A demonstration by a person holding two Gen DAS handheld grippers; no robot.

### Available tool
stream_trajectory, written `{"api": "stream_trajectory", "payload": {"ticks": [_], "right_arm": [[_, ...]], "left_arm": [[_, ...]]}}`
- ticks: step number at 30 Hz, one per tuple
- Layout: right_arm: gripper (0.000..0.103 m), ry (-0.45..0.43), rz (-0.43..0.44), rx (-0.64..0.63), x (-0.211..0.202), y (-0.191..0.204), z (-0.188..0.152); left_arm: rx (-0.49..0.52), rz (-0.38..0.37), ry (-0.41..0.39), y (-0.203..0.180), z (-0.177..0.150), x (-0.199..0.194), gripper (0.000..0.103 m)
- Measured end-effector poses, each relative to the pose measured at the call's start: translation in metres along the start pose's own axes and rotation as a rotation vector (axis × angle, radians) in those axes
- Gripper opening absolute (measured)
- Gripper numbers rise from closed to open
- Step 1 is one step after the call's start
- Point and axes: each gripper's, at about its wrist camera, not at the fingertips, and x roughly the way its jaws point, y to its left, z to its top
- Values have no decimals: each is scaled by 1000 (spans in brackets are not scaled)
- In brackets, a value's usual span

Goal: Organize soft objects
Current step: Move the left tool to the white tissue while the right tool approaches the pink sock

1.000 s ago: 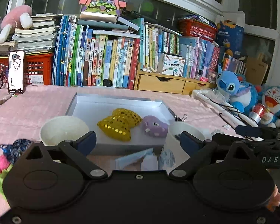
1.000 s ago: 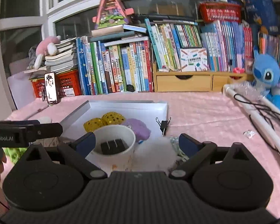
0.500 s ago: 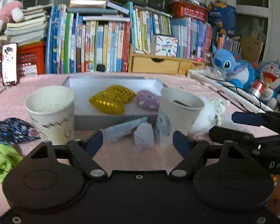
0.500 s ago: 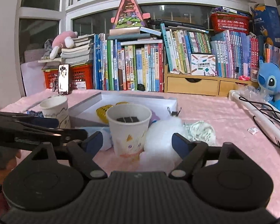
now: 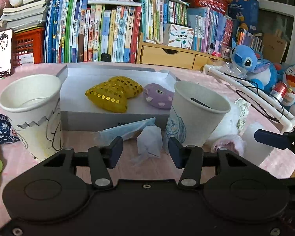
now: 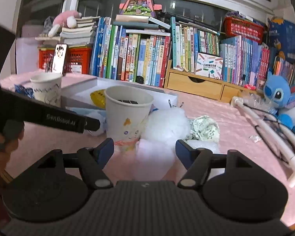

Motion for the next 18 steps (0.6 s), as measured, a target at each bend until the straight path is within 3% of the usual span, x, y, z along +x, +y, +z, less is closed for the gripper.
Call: {"api": "stream_trajectory", "payload": {"ticks": [18], "right_arm": [[76,48,-75,-84,24,14,-5]], "left_arm": [[-16,13,54,0,1,22,42]]}}
